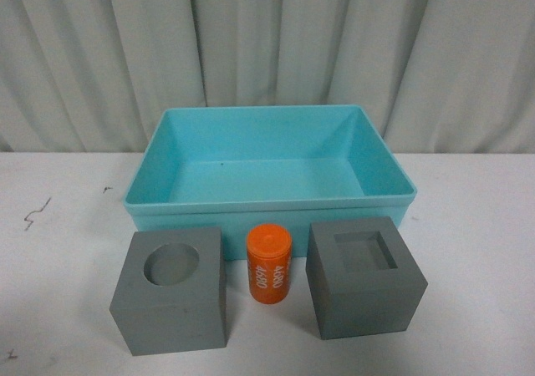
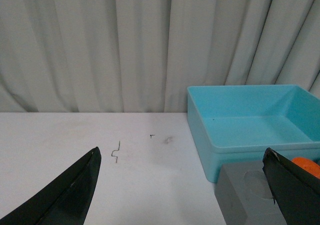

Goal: Place gray and orange parts in blue box

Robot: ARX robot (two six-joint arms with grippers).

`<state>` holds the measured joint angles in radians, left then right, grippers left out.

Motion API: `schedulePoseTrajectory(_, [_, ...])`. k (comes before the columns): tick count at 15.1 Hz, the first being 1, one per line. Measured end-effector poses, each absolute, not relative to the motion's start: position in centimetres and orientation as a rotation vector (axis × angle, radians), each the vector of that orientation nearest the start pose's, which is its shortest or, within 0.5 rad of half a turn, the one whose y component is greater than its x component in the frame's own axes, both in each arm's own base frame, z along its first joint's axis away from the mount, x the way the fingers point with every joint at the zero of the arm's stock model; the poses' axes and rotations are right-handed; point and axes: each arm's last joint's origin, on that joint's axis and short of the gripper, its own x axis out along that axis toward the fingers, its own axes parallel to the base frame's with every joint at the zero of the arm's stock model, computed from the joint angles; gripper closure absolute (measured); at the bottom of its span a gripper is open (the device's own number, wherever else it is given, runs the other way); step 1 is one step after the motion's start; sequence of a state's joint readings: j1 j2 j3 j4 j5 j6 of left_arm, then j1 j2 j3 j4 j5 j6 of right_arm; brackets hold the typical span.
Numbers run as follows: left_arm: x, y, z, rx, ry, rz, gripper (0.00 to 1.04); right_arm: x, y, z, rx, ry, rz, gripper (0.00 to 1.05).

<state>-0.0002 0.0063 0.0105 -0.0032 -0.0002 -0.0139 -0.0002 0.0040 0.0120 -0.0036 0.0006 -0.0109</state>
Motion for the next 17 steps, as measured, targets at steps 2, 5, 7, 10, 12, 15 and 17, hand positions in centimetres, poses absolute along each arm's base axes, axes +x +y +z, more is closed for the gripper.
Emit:
schedulePoseTrajectory(2, [9.75, 0.00, 16.63, -0.014, -0.001, 0.000, 0.07, 9.72, 0.00, 16.69, -0.011, -0.004, -0.001, 0.06])
schedulePoseTrajectory(5, [9.75, 0.00, 16.63, -0.014, -0.001, 0.000, 0.07, 9.72, 0.00, 16.69, -0.011, -0.004, -0.001, 0.06])
schedulePoseTrajectory(7, [9.75, 0.00, 16.63, -0.014, -0.001, 0.000, 0.07, 9.72, 0.00, 16.69, -0.011, -0.004, -0.001, 0.06])
schedulePoseTrajectory(10, [9.75, 0.00, 16.63, -0.014, -0.001, 0.000, 0.07, 9.72, 0.00, 16.69, -0.011, -0.004, -0.001, 0.06])
schedulePoseTrajectory(12, [9.75, 0.00, 16.63, -0.014, -0.001, 0.000, 0.07, 9.72, 0.00, 16.69, -0.011, -0.004, -0.001, 0.06])
schedulePoseTrajectory(15, [9.75, 0.00, 16.63, -0.014, -0.001, 0.000, 0.07, 9.72, 0.00, 16.69, -0.011, -0.004, -0.001, 0.06])
schedulePoseTrajectory(17, [9.75, 0.00, 16.63, -0.014, -0.001, 0.000, 0.07, 9.72, 0.00, 16.69, -0.011, -0.004, -0.001, 0.06])
